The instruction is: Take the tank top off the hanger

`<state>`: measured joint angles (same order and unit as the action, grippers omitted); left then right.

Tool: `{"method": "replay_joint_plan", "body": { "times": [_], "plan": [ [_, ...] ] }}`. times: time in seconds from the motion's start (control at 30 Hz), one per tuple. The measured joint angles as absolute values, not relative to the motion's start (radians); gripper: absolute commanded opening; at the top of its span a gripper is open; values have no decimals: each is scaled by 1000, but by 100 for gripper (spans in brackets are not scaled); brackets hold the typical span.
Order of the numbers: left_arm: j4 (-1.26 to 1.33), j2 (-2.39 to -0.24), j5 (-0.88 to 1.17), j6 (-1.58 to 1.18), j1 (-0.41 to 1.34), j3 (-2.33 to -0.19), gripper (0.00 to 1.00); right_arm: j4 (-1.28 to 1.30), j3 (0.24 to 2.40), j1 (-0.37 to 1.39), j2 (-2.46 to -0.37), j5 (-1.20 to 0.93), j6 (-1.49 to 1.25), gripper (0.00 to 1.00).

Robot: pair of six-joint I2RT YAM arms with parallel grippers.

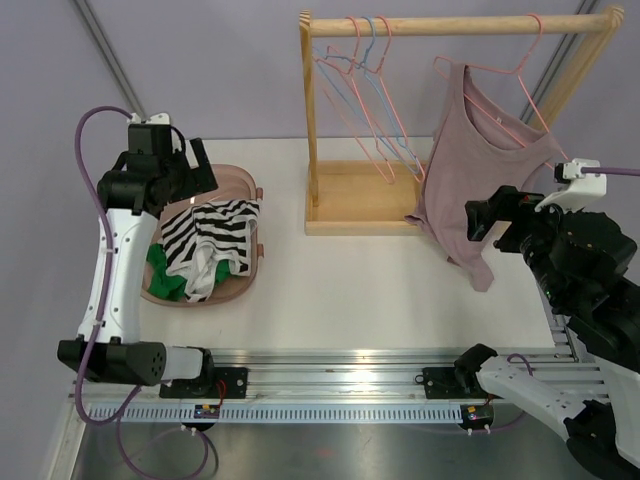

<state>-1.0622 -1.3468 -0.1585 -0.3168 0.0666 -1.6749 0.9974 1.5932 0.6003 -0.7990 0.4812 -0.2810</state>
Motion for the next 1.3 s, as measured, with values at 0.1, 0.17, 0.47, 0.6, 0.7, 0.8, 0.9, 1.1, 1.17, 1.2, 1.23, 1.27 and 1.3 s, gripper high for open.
{"method": "replay_joint_plan", "body": {
  "times": [0.1,0.17,0.47,0.6,0.7,0.8,0.9,1.1,1.17,1.2,1.23,1.27,1.3],
  "plan": [
    [-1032,-1283,-112,-311,73,-1641,99,1023,1647,600,-854,537,-262,99],
    [-1007,-1217,-96,-306,96,-1597,99,1042,1689,600,-891,571,-246,100],
    [-907,-939,-4,-286,329,-1368,99,1084,1907,600,-1084,732,-164,100],
    [-845,-849,36,-291,394,-1219,99,1062,2011,587,-1174,812,-77,100],
    [-833,-796,57,-296,433,-1114,99,1057,2106,525,-1248,804,-12,99],
    [-808,-738,78,-295,452,-1017,99,1044,2185,417,-1332,739,50,99],
    [-788,-672,92,-294,454,-953,99,1038,2230,313,-1411,657,95,100],
    [-724,-566,130,-286,455,-889,99,996,2237,127,-1547,464,173,99],
    [-719,-550,136,-286,455,-871,99,972,2209,99,-1570,409,202,100],
    [-716,-549,139,-286,456,-867,99,961,2201,88,-1583,379,212,100],
    [-712,-550,142,-286,457,-863,99,955,2200,73,-1596,355,220,100],
    [-707,-550,145,-286,458,-861,99,949,2200,57,-1610,333,228,99],
    [-707,-552,150,-286,458,-861,99,944,2200,41,-1622,313,234,98]
  ]
}}
